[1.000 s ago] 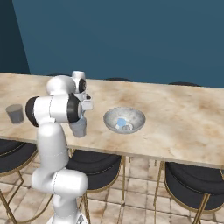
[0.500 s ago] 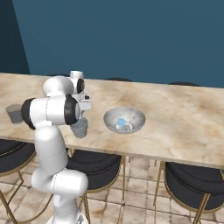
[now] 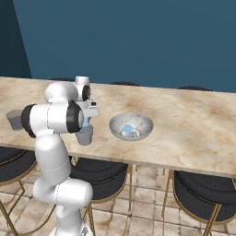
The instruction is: There are four ice cubes in the ice bowl. Place two ice cubes in each glass of water.
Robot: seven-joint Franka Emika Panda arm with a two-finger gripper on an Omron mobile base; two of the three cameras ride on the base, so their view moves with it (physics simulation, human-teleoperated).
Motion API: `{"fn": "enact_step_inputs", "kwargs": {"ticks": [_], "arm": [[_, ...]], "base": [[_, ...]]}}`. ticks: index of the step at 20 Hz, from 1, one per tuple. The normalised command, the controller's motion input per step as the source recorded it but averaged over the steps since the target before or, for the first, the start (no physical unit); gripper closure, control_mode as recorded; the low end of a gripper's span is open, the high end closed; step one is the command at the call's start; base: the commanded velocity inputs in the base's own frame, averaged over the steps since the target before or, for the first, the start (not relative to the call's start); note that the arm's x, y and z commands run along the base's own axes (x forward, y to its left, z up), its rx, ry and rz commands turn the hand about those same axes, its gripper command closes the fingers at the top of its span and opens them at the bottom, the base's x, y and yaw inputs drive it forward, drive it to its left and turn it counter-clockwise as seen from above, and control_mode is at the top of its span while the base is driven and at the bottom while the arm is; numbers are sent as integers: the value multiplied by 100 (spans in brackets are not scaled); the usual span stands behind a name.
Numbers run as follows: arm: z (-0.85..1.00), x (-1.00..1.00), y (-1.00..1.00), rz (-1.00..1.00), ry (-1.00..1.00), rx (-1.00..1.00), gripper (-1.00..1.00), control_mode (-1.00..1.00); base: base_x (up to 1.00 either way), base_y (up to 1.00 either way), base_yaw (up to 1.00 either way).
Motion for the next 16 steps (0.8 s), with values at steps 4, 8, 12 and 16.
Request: {"fn": "enact_step_inputs", "kwargs": {"ticks": [4, 8, 12, 16], "arm": [[-31, 0, 0, 0, 0, 0, 100, -100], [-16, 0, 0, 0, 0, 0, -100, -100], [34, 0, -1, 0, -2, 4, -100, -100], [94, -3, -9, -2, -6, 7, -100, -100]], "base": [[0, 0, 0], [0, 0, 0], [0, 0, 0], [0, 0, 0]]}}
